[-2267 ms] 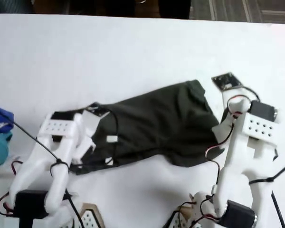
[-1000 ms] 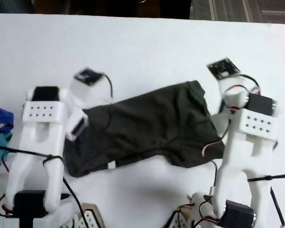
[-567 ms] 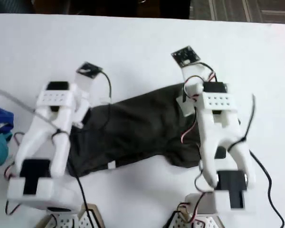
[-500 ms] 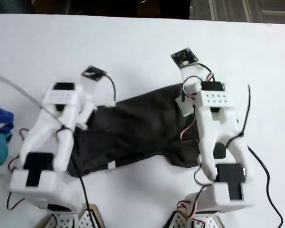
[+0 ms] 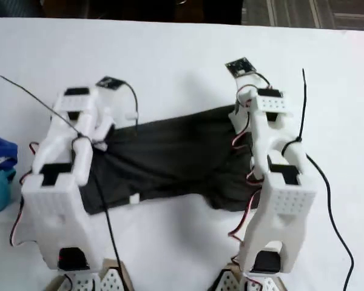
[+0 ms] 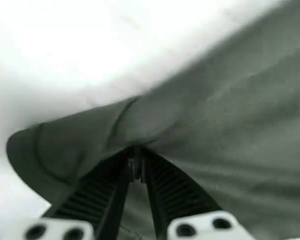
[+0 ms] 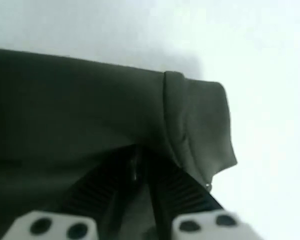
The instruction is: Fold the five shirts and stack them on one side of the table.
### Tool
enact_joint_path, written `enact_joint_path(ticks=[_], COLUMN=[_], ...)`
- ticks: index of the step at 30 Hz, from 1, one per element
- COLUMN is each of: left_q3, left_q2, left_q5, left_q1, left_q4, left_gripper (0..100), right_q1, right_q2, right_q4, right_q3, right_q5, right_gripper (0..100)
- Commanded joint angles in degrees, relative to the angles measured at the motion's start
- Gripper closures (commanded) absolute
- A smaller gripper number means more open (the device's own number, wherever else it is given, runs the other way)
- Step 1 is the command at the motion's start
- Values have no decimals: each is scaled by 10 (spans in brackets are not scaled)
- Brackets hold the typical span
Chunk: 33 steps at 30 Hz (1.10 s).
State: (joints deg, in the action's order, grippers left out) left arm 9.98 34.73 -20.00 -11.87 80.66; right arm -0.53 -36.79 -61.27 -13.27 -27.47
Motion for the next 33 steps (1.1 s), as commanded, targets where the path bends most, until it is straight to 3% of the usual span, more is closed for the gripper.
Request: enact_joint_path(ticks=[1, 8, 14, 20, 26, 30, 33], left_q3=[212, 599, 624, 573, 393, 219, 86], left_q2=[121, 317, 322, 224, 47, -66, -130], left_q5=[-20, -21, -20, -19, -20, -25, -25], left_q1=[-27, 4, 33, 58, 55, 57, 55], left_q4=[86, 220, 219, 219, 219, 209, 148], left_gripper=[976, 976, 976, 976, 976, 976, 976], right_q1=[-20, -27, -29, -29, -45, -80, -90], right_q2=[-64, -147, -154, -153, -146, -91, -12], right_q4=[-47, -144, -251, -337, -402, -402, -402], right_q3=[-126, -315, -416, -506, -578, -526, -425], right_q5=[4, 39, 48, 47, 47, 47, 25], right_gripper=[981, 981, 981, 981, 981, 981, 981])
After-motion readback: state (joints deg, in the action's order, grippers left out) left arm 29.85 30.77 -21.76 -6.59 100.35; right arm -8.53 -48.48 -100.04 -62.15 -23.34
